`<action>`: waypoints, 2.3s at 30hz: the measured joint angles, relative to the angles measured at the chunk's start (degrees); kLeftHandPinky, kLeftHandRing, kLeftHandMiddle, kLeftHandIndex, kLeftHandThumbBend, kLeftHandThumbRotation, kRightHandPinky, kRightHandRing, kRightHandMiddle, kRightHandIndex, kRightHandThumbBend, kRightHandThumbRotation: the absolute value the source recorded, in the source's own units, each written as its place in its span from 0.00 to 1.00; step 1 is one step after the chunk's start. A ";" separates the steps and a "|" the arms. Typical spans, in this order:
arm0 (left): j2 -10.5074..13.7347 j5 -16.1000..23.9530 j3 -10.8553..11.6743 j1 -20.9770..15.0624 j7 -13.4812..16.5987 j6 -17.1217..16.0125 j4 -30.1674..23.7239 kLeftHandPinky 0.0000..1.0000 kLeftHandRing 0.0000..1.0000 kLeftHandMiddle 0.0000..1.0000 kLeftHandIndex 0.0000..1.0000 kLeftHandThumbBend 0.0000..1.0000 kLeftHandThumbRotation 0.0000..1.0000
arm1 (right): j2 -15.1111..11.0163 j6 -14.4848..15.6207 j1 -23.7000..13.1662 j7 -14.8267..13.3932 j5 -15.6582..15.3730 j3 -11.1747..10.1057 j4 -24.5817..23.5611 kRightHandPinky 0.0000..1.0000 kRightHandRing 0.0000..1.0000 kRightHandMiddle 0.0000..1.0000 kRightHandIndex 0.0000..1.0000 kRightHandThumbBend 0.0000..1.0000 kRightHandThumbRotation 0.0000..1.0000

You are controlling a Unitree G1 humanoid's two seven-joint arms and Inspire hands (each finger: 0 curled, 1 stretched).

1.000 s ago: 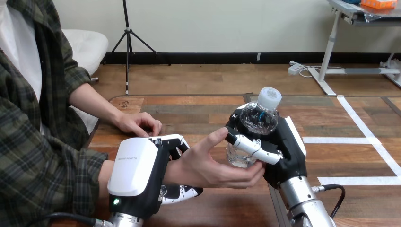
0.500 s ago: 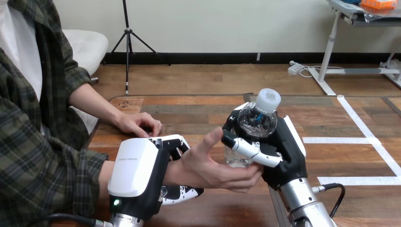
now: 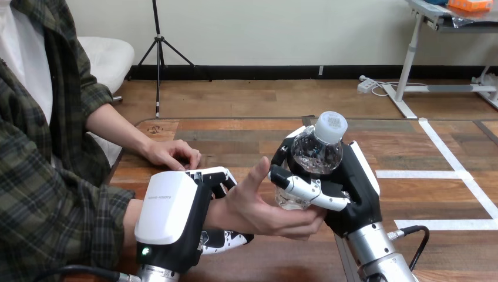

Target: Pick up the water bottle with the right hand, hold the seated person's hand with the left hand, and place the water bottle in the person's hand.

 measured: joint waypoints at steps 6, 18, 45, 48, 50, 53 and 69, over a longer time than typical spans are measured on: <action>0.00 0.18 -0.03 0.00 0.06 0.00 -0.01 0.23 0.26 0.31 0.36 0.91 0.00 | -0.05 0.02 1.21 0.44 0.04 0.56 -2.06 0.35 0.38 0.40 0.38 0.67 0.00; -0.01 0.52 -0.25 -0.01 0.21 0.00 -0.14 0.23 0.26 0.31 0.37 0.91 0.00 | -0.11 0.91 3.34 1.76 0.59 2.02 -5.22 0.33 0.37 0.40 0.38 0.68 0.00; 0.08 0.10 -0.37 -0.03 0.21 -0.03 -0.26 0.22 0.25 0.31 0.36 0.90 0.00 | -0.13 2.90 4.01 2.41 1.13 2.48 -7.32 0.34 0.37 0.39 0.39 0.66 0.00; 0.12 0.10 -0.37 -0.03 0.21 -0.06 -0.27 0.22 0.25 0.31 0.36 0.90 0.00 | -0.12 2.90 4.02 2.30 1.11 2.48 -7.33 0.34 0.37 0.39 0.39 0.66 0.00; 0.15 0.10 -0.37 -0.03 0.21 -0.10 -0.28 0.22 0.25 0.31 0.36 0.90 0.00 | -0.13 2.90 4.03 2.27 1.10 2.50 -7.33 0.34 0.37 0.39 0.39 0.66 0.00; 0.22 0.11 -0.37 -0.03 0.21 -0.14 -0.30 0.22 0.25 0.31 0.36 0.91 0.00 | -0.13 2.91 4.04 2.22 1.10 2.51 -7.34 0.34 0.37 0.39 0.39 0.66 0.00; 0.46 0.11 -0.38 -0.03 0.21 -0.15 -0.41 0.22 0.25 0.31 0.36 0.91 0.00 | -0.13 2.96 4.05 2.33 1.11 2.56 -7.37 0.34 0.38 0.39 0.39 0.65 0.00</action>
